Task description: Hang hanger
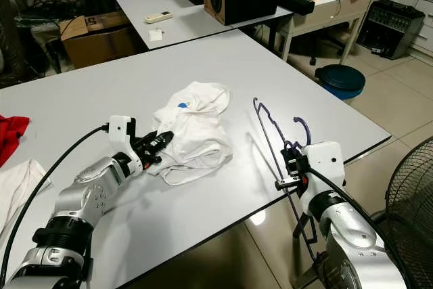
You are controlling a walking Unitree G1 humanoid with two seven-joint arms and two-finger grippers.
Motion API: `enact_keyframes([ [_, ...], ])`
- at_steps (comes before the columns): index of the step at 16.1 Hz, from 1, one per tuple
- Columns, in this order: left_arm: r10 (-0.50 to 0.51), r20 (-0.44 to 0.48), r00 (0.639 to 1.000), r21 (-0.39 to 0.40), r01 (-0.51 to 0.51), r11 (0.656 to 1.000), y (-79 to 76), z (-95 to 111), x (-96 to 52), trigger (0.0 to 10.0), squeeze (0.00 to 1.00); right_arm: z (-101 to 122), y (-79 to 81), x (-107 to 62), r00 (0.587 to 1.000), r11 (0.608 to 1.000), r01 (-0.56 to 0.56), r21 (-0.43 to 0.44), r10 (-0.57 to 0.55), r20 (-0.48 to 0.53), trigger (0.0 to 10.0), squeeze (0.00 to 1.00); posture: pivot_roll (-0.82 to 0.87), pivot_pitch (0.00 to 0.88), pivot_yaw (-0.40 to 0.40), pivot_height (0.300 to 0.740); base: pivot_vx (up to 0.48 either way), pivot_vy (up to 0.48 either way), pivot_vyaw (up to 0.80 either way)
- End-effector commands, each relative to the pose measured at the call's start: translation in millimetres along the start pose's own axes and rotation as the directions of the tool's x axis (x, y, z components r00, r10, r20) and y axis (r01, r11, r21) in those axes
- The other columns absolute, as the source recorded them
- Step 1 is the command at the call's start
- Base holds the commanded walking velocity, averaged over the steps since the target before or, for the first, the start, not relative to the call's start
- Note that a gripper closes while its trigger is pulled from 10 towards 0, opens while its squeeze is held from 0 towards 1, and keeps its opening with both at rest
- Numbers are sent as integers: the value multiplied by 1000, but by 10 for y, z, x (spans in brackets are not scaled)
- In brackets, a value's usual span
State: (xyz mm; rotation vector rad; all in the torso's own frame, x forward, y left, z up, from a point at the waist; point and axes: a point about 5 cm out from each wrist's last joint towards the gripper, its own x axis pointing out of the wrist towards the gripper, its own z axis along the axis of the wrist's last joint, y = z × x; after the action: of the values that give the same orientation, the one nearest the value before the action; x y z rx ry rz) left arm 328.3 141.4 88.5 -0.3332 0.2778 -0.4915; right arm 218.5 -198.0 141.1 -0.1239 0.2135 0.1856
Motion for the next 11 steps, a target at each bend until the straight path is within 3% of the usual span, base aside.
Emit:
enact_keyframes([
  [1, 3, 32, 999, -3, -3, 1000, 9, 77, 18, 0, 0, 12, 8, -2, 1000, 1000, -1, -11, 2, 7, 10000, 0, -105, 0, 94, 740, 0, 0, 0],
  [4, -2, 131, 991, 11, 0, 1000, -9, 274, 62, 0, 0, 14, -3, 5, 1000, 1000, 22, -11, -22, 17, 10000, 0, -99, 0, 100, 740, 0, 0, 0],
  [6, -46, 262, 964, 90, 23, 996, -63, 634, 118, 0, 0, 41, -24, 29, 998, 998, 55, -9, -54, 38, 10000, 0, -98, 0, 108, 740, 0, 0, 0],
  [8, -81, 346, 935, 103, 47, 994, -117, 896, 133, 0, 0, 60, -48, 33, 996, 997, 76, -5, -76, 51, 10000, 0, -97, 0, 109, 740, 0, 0, 0],
  [9, -150, 461, 874, 125, 103, 987, -227, 1287, 126, 0, 0, 86, -92, 39, 992, 994, 107, 5, -107, 69, 10000, 0, -92, 0, 110, 740, 0, 0, 0],
  [10, -226, 521, 823, 169, 160, 973, -336, 1561, 101, 0, 0, 96, -112, 44, 990, 993, 121, 13, -122, 76, 10000, 0, -90, 0, 110, 740, 0, 0, 0],
  [11, -259, 516, 816, 191, 185, 964, -371, 1615, 97, 0, 0, 94, -111, 46, 990, 993, 121, 13, -121, 76, 10000, 0, -90, 0, 110, 740, 0, 0, 0],
])
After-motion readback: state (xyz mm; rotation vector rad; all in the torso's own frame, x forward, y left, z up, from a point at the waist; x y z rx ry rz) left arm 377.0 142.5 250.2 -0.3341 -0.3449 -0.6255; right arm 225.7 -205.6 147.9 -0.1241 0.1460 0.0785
